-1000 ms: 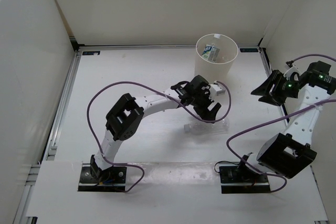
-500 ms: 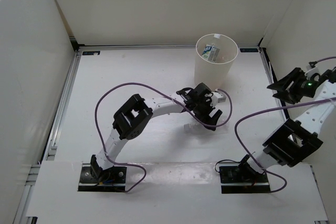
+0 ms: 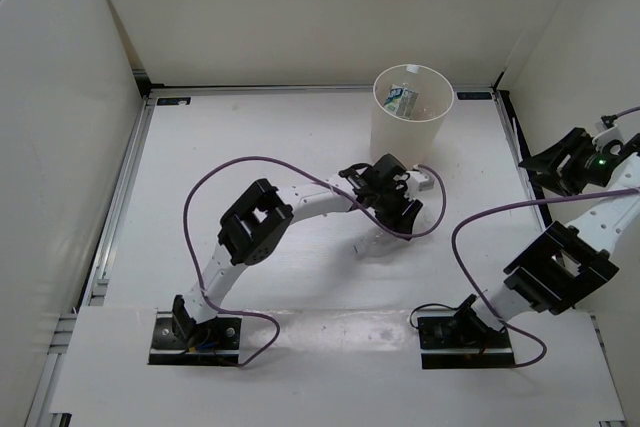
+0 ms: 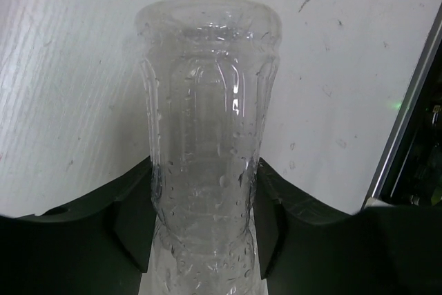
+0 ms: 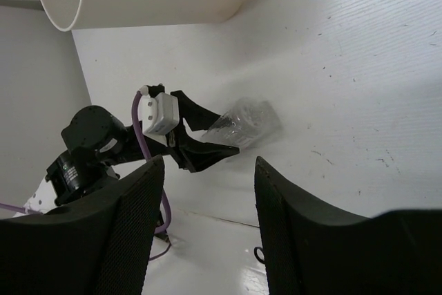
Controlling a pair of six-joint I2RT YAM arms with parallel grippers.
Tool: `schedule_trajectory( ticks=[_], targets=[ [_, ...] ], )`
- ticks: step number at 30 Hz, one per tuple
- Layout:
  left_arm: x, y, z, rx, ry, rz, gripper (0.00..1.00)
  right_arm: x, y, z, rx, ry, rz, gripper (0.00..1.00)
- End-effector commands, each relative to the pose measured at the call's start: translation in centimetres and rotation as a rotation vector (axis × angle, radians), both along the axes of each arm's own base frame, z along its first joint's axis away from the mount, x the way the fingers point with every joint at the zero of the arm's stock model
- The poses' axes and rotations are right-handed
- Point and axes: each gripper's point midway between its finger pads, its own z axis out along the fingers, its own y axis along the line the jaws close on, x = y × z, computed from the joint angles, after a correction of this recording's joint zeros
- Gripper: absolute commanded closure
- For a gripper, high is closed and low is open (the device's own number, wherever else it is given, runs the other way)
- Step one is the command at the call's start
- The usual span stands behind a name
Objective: Put the plastic bottles in the bin
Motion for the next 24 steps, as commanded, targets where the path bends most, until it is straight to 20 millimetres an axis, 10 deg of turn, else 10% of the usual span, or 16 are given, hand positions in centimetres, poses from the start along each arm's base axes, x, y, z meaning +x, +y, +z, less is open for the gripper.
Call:
schedule_trajectory(
  ticks=[1,7,10,18,24],
  targets=[
    [1.1,0.4,6.1,-0.064,-0.077,0.008,0.52,-2.3,2.9,1.2,0.126,0.078,-0.015,0.41],
    [4.8,3.3,15.0,-0.141,-0.27,0.072,0.52,-0.9,5.1,1.6,0.029,0.041,0.083,0.41],
    [8.2,4.3,24.6,-0.273,-0.431,0.126,0.52,-0.1,6.0,1.7,-0.07,-0.003,0.145,0.41],
    [16.6,6.2,41.6,-0.701,-0.608,0.397,0.54,0.2,8.3,3.0,-0.27,-0.098,0.27,0.41],
    [21.4,4.5,44.4,-0.934,-0.592,0.507,0.56,-1.9,8.5,3.6,-0.294,-0.103,0.233,0.41]
  ],
)
